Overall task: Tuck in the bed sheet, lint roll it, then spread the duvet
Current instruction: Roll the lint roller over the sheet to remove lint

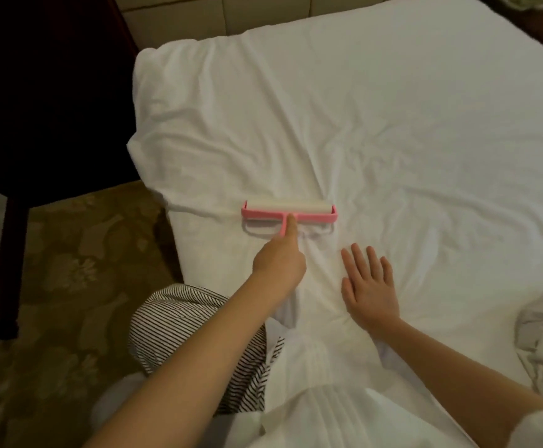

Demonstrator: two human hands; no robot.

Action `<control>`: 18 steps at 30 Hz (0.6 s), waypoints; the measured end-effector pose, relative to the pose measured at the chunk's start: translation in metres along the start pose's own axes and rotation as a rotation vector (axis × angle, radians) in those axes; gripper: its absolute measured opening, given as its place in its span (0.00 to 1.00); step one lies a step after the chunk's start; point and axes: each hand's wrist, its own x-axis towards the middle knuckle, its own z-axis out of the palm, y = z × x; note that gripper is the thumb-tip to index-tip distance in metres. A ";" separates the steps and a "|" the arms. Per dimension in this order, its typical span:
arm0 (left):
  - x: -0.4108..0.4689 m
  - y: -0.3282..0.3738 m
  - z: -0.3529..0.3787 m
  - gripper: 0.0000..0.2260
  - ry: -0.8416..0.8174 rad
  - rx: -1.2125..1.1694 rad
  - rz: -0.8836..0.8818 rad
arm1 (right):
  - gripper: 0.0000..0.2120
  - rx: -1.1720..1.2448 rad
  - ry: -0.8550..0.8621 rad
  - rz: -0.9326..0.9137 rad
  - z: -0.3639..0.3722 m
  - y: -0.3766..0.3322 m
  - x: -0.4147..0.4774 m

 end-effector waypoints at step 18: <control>-0.018 -0.006 -0.072 0.28 -0.393 0.424 0.214 | 0.28 0.183 -0.558 0.434 -0.054 -0.100 -0.016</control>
